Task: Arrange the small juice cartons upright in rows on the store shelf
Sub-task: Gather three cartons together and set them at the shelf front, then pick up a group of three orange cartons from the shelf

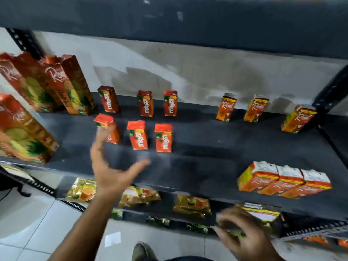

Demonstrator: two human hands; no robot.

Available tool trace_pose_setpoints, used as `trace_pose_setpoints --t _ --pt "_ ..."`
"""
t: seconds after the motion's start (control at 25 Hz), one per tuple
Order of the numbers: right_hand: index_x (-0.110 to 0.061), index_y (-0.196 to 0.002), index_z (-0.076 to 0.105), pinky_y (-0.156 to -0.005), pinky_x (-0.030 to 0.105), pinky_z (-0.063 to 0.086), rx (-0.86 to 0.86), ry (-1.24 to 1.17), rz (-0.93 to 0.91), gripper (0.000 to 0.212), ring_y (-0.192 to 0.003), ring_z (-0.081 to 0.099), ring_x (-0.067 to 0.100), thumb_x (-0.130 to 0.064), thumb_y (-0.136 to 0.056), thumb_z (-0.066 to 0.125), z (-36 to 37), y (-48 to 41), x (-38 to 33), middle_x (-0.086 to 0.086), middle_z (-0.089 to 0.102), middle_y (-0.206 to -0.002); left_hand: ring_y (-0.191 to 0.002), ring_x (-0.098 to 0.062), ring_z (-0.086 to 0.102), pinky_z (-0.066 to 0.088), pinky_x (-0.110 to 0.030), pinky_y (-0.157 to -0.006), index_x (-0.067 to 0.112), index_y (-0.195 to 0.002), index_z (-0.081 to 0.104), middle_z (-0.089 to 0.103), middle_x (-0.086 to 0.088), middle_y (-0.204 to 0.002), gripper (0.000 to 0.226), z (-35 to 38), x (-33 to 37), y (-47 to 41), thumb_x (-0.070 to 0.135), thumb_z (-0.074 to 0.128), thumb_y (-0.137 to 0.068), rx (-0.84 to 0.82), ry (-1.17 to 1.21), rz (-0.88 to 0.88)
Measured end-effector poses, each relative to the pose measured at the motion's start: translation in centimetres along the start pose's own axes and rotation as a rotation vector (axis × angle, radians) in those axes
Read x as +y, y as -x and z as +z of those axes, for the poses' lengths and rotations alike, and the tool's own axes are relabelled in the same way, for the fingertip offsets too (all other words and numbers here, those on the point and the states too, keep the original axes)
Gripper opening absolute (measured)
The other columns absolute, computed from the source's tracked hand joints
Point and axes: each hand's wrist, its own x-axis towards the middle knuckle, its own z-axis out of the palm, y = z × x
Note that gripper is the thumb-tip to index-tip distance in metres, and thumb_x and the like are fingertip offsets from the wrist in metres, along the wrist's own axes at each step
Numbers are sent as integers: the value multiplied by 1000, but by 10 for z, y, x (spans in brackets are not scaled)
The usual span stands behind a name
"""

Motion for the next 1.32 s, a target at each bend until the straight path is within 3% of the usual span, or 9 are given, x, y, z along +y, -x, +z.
trace_pose_setpoints --t 0.12,0.2,0.28,0.4,0.52,0.76,0.92,1.12,1.32 --pt "-39 -133 44 -96 15 42 -29 -247 110 70 -118 55 5 -39 -72 79 56 -100 -25 -16 55 -130 -138 -25 38 29 -44 -115 25 -141 33 41 -14 -145 104 -55 -59 -62 46 90 -57 160 -17 -129" --pt "-40 -142 28 -104 19 37 -69 -342 238 97 -131 42 3 -31 -64 86 81 -161 -25 -11 43 -144 -137 -21 39 29 -37 -115 14 -143 30 39 -15 -146 117 -69 -90 -91 53 89 -49 -17 13 -280" --pt "-37 -144 26 -104 26 39 -196 -358 373 108 -128 46 4 -18 -59 90 96 -199 -18 -7 46 -143 -128 -18 48 36 -33 -110 12 -141 34 49 -9 -138 123 -68 -112 -108 48 94 -40 -309 40 -436" --pt "-22 -117 61 -84 36 56 -274 -287 488 70 -91 70 10 -4 -56 89 125 -227 -13 0 73 -103 -94 -10 70 54 -34 -86 30 -109 62 75 6 -97 79 -62 -135 -124 25 98 -39 -622 -9 -616" --pt "-24 -92 68 -65 16 53 -295 -285 463 47 -73 70 0 -1 -56 88 148 -252 -19 -16 76 -76 -78 0 70 52 -19 -69 37 -85 67 75 19 -80 50 -54 -143 -138 24 95 -46 -750 55 -605" --pt "-33 -100 65 -66 14 53 -299 -384 476 64 -79 71 1 8 -55 86 186 -261 -49 -18 75 -81 -94 -12 71 55 -36 -88 22 -105 66 76 3 -99 59 -45 -135 -124 20 94 -53 -811 239 -650" --pt "-30 -100 60 -68 17 54 -152 -354 456 67 -83 71 4 3 -51 91 192 -229 -51 -16 75 -85 -93 -12 72 56 -29 -82 22 -101 66 77 4 -96 51 -55 -125 -107 13 92 -59 -820 285 -652" --pt "-50 -103 51 -76 27 57 -170 -285 407 71 -89 70 11 -33 -47 91 201 -193 -67 -14 71 -100 -91 -11 72 54 -18 -75 25 -100 69 77 8 -94 49 -81 -120 -78 17 93 -57 -855 273 -653" --pt "-51 -104 51 -81 31 56 -186 -289 383 74 -93 69 10 -29 -45 91 204 -191 -67 -5 71 -97 -85 -8 72 54 -18 -72 29 -89 70 77 10 -86 48 -87 -124 -76 18 94 -50 -867 207 -682"
